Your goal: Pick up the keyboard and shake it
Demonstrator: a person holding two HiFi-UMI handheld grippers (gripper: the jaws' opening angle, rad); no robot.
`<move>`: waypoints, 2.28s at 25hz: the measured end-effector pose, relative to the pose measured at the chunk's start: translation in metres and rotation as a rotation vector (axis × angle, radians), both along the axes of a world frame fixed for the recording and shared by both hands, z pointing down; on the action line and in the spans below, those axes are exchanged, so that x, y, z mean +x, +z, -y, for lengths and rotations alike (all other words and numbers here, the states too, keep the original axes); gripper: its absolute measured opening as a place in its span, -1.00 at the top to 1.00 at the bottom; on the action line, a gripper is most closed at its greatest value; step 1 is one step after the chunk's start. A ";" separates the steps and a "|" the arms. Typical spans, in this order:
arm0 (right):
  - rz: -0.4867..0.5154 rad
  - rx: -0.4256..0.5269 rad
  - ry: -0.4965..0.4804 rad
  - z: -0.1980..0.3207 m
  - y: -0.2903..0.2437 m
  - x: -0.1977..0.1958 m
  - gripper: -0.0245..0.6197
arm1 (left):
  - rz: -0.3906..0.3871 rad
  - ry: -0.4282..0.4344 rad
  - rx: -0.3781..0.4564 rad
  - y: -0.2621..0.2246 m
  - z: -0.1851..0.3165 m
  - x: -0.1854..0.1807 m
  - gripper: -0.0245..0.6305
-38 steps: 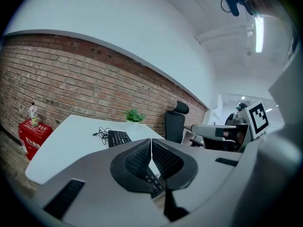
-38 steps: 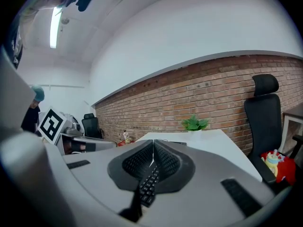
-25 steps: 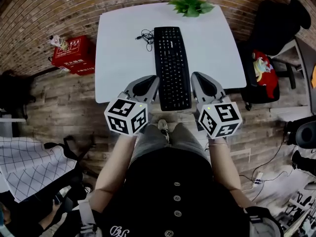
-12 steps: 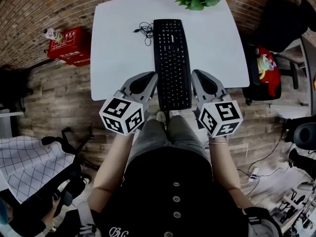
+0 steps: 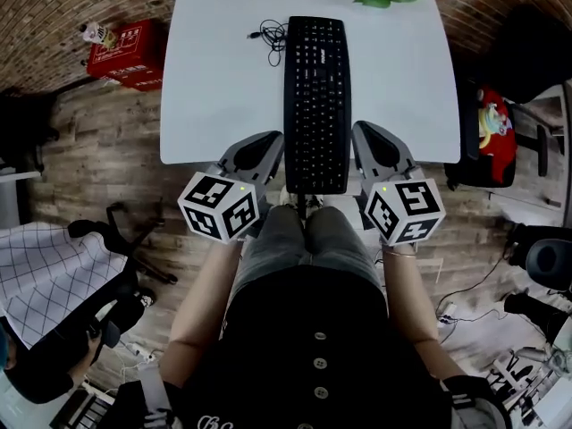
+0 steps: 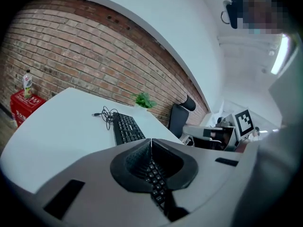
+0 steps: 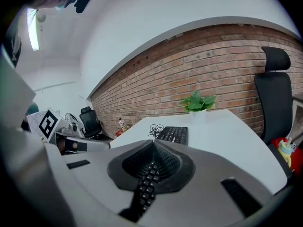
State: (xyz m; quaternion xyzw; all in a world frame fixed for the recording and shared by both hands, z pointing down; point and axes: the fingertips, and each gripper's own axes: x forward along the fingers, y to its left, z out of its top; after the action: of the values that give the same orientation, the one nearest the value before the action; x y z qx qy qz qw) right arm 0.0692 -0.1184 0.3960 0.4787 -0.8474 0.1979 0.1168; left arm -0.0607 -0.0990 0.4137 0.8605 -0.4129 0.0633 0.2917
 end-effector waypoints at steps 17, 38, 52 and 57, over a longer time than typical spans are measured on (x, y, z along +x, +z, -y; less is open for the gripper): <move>-0.015 -0.109 -0.093 0.001 0.049 -0.004 0.84 | -0.044 -0.010 -0.211 0.070 -0.034 0.004 0.49; -0.074 -0.174 -0.092 -0.001 0.089 0.004 0.84 | -0.178 0.177 -0.518 0.148 -0.062 0.034 0.06; -0.089 -0.193 -0.098 -0.003 0.101 0.011 0.84 | -0.339 0.346 -0.545 0.154 -0.052 0.076 0.06; -0.089 -0.198 -0.093 -0.001 0.103 0.015 0.84 | -0.416 0.382 -0.548 0.157 -0.054 0.086 0.09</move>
State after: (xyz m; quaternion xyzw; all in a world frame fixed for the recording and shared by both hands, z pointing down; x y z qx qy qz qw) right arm 0.0843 -0.1177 0.4987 0.4334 -0.8389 0.2536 0.2099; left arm 0.0257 -0.0446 0.5704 0.8065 -0.1452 0.0484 0.5711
